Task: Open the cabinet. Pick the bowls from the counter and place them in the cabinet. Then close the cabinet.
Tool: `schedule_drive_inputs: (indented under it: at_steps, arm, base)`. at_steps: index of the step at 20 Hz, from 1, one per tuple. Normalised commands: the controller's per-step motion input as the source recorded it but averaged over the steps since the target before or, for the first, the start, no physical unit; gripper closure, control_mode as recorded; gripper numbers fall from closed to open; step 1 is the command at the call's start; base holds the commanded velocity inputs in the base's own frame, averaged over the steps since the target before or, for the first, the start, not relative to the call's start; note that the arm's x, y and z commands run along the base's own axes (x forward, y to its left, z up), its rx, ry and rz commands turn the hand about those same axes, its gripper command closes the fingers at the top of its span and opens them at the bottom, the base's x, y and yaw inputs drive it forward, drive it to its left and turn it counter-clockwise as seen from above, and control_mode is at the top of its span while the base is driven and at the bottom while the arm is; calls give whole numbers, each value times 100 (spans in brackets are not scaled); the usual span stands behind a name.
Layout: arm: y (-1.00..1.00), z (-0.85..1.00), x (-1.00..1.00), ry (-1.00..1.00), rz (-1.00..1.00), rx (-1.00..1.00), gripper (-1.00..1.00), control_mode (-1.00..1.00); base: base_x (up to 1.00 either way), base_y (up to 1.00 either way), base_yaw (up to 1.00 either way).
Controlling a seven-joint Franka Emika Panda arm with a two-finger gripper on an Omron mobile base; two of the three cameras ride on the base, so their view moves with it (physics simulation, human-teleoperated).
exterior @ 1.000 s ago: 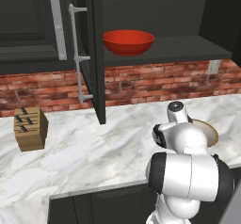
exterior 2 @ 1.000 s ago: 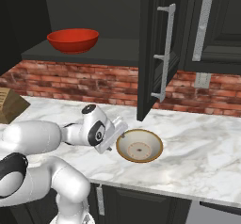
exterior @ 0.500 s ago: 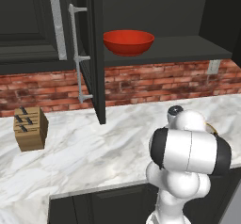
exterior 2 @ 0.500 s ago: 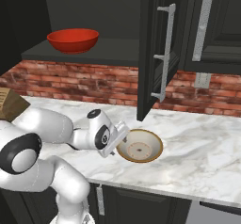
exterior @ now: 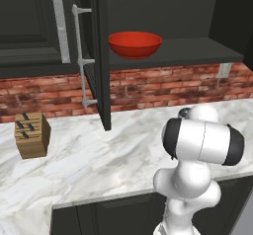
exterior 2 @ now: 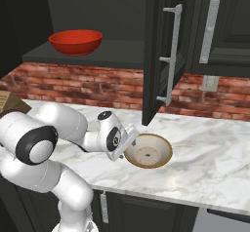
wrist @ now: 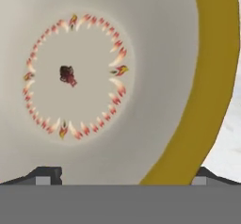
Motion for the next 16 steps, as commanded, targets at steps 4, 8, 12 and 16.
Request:
schedule_drive_inputs:
  at_steps: [4,8,12,16]
  arm:
    - [-24,-38,-12,-18,-4,0,-100,-100]
    - [-25,-45,-32,-21,-16,0,100,-100]
    - [-4,-37,-34,-24,-16,0,100,-100]
    - [4,-17,-39,-29,-17,0,100,-100]
  base:
    - [0,0,0]
    - [0,0,0]
    - [0,0,0]
    - [0,0,0]
